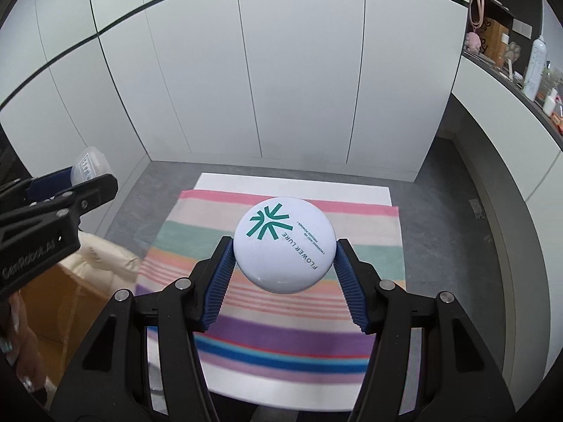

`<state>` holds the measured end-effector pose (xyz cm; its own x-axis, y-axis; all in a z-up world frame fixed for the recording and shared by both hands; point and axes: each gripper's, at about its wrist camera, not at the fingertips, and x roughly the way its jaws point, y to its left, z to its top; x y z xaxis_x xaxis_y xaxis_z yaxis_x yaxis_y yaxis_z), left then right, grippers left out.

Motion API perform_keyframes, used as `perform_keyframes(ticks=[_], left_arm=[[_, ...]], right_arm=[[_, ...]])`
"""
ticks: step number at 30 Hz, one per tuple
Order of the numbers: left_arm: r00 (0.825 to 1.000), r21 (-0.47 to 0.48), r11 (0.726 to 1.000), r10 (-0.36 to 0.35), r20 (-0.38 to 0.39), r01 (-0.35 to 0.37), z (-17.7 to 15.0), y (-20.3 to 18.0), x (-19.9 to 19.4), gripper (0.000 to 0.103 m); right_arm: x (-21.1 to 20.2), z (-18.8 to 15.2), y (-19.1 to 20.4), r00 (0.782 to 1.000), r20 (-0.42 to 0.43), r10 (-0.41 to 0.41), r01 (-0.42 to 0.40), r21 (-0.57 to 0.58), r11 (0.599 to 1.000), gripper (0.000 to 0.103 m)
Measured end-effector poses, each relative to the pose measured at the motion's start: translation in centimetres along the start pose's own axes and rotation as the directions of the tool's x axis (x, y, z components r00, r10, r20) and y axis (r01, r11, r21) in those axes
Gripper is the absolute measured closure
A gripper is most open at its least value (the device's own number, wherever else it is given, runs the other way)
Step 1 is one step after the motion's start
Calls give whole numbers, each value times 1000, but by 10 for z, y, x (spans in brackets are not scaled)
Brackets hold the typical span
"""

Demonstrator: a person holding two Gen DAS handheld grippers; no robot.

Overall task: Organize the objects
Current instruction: 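Lift and carry the clear case and white jar with both tools over the box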

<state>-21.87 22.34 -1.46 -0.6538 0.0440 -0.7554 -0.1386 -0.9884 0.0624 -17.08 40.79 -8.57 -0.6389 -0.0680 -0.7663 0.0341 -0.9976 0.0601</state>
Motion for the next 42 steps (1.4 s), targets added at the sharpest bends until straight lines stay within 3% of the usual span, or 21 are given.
perform_keyframes(ticks=[7,24,29,37,42], left_arm=[[999,-47,999,-14,-35,13,-8,8,-44,47],[999,-17,999,38,-11,-38,-45,7,-62,47],[1000,3,1000,29,-3,-29,-73,10,-81,47],[999,-32,999,-15,-39,14,-156,31,-104,47],[992,-100,993,-65,-106,55,-191,49,-104,47]], right_arm=[[-44,-7,6,1000,-2,-1,1,-13,1000,43],[-71,-31,-2,998,12,-59,59,-18,998,43],[-82,-60,-6,998,7,-65,65,-34,997,43],[-97,-134,-11,997,-37,65,-65,17,998,43],[-102,-171,-7,998,-59,36,-35,27,999,43]])
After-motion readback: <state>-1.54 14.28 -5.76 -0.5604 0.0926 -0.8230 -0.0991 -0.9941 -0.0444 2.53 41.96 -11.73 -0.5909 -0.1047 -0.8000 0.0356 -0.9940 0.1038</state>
